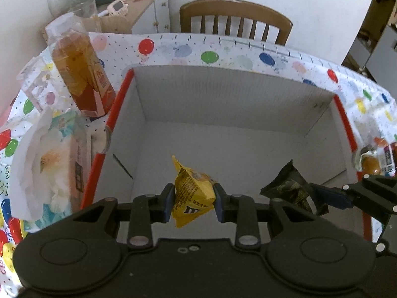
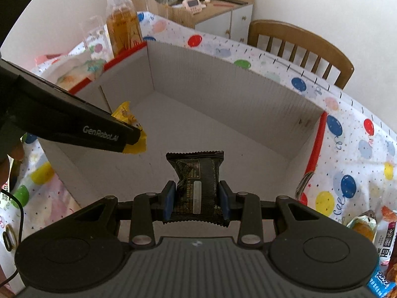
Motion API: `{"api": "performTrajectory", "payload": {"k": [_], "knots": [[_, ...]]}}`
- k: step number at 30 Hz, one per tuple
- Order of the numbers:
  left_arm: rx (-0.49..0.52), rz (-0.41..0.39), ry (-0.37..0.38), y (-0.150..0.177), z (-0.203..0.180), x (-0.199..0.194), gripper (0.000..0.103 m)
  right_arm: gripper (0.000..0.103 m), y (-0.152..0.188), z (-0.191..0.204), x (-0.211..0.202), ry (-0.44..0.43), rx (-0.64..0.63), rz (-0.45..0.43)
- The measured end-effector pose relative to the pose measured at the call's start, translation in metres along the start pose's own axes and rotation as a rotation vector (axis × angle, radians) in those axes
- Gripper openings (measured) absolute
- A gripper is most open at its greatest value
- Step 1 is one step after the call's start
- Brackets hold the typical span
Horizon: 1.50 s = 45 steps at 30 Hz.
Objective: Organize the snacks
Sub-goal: 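Carry the yellow packet and dark bar with both grippers over the red box, then open both grippers to drop the yellow packet and dark bar into the box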
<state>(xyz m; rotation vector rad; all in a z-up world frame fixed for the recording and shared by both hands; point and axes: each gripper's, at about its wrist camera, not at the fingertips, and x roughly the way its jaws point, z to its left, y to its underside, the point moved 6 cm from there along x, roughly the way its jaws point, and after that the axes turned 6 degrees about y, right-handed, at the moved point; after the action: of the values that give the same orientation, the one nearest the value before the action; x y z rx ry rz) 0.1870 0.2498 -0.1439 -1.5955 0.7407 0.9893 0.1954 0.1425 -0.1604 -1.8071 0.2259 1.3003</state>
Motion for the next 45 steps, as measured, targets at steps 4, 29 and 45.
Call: {"api": "performTrajectory", "payload": {"k": [4, 29, 45], "knots": [[0.011, 0.042, 0.002, 0.003, 0.0, 0.011, 0.031, 0.037, 0.002, -0.001, 0.007, -0.005, 0.008, 0.028], [0.063, -0.007, 0.012, 0.013, -0.009, -0.004, 0.059, 0.057, 0.003, -0.01, -0.029, -0.078, 0.088, -0.044], [0.111, -0.124, 0.033, 0.023, -0.036, -0.066, 0.063, 0.069, 0.017, -0.036, -0.104, -0.099, 0.138, -0.2]]}}
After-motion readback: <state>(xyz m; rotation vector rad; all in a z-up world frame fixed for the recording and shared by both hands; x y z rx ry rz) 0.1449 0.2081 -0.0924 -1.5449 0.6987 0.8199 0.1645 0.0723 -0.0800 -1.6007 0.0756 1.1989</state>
